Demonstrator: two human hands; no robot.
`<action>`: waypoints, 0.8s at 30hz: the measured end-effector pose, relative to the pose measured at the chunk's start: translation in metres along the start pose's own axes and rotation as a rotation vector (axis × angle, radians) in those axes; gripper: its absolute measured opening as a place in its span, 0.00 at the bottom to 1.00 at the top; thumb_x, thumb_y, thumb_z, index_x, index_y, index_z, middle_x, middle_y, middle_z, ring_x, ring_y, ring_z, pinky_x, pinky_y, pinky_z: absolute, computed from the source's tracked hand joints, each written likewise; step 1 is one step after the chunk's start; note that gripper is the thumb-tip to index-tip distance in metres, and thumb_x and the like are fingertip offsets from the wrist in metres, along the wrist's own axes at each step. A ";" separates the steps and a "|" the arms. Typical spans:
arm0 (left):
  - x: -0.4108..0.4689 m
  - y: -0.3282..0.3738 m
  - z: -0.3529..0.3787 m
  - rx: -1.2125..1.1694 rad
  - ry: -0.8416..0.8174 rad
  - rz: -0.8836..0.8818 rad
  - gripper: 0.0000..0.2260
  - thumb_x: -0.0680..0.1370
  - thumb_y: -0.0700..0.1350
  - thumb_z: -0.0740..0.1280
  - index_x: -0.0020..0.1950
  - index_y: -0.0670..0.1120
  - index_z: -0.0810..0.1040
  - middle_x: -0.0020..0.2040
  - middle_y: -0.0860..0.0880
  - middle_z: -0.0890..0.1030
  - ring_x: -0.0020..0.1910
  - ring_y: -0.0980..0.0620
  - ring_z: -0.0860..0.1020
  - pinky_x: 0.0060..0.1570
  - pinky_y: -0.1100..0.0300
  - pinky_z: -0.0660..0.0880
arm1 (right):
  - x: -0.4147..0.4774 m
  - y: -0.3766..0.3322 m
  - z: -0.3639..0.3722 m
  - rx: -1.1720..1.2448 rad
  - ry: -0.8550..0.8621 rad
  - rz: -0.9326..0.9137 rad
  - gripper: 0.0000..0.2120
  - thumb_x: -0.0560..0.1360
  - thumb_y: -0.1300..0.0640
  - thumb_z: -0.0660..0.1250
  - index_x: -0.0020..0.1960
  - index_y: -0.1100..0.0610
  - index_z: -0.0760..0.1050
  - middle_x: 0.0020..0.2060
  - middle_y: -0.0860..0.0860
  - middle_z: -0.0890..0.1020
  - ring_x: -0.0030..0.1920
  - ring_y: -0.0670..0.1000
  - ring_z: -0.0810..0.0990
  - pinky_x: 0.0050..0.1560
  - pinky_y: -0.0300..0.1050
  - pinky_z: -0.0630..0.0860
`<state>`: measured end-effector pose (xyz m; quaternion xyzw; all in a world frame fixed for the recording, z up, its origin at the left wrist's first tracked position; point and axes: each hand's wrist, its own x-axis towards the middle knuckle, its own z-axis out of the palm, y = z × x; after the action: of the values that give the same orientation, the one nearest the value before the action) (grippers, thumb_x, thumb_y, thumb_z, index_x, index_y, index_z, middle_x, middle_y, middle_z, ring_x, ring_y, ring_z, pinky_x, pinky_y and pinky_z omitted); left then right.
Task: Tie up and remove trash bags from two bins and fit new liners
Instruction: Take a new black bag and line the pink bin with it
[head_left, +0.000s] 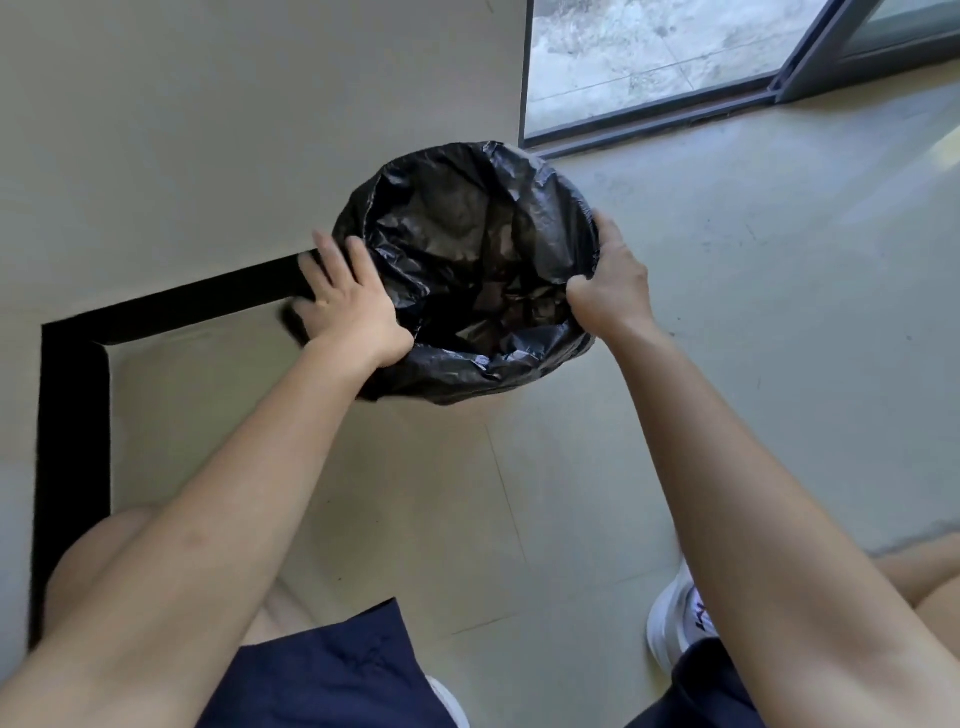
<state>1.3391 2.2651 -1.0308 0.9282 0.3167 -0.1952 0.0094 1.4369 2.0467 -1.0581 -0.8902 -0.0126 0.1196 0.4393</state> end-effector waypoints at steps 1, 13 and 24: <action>-0.003 0.001 -0.001 0.092 0.080 0.051 0.41 0.73 0.47 0.67 0.78 0.41 0.47 0.79 0.37 0.39 0.78 0.35 0.43 0.72 0.37 0.53 | -0.002 -0.002 0.003 -0.018 -0.030 -0.014 0.39 0.70 0.66 0.58 0.78 0.45 0.58 0.52 0.50 0.78 0.53 0.56 0.76 0.51 0.40 0.69; 0.037 0.001 0.028 0.638 -0.248 0.434 0.28 0.82 0.60 0.54 0.79 0.51 0.56 0.79 0.39 0.54 0.79 0.39 0.49 0.73 0.34 0.41 | -0.010 -0.046 0.054 -0.995 -0.214 -0.818 0.20 0.79 0.58 0.59 0.71 0.52 0.72 0.71 0.58 0.71 0.73 0.61 0.65 0.68 0.57 0.66; 0.014 -0.015 0.015 -0.302 0.761 0.384 0.15 0.75 0.48 0.64 0.59 0.46 0.78 0.52 0.45 0.78 0.53 0.43 0.76 0.56 0.48 0.68 | 0.003 -0.035 0.031 -0.597 0.089 -0.712 0.19 0.75 0.61 0.62 0.65 0.54 0.77 0.67 0.57 0.75 0.70 0.59 0.70 0.74 0.57 0.60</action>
<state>1.3350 2.2830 -1.0478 0.9641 0.1446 0.2135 0.0634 1.4355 2.0928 -1.0494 -0.9223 -0.3323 -0.0858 0.1778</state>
